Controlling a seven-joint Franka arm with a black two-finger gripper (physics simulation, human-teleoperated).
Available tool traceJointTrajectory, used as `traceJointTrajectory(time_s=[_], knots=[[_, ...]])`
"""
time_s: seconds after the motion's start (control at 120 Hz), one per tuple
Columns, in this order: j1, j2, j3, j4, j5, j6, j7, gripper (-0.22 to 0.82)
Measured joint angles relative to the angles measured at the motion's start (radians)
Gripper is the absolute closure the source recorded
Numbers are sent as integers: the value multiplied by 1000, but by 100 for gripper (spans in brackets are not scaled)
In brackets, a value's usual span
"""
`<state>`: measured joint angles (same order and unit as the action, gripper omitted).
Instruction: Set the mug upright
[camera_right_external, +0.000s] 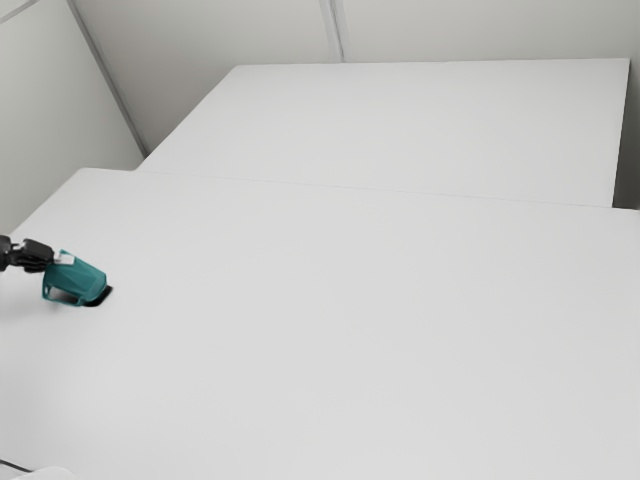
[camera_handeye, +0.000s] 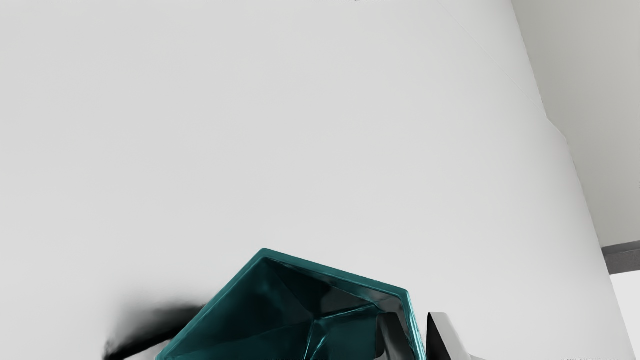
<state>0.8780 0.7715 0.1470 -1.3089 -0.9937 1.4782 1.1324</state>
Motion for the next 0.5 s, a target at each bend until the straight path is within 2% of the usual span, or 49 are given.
traceJointTrajectory(time_s=[0.258,0.5], knots=[[-13,-78,-58,-34,81,12,-6,77],[-116,-235,-65,-111,273,42,-20,77]])
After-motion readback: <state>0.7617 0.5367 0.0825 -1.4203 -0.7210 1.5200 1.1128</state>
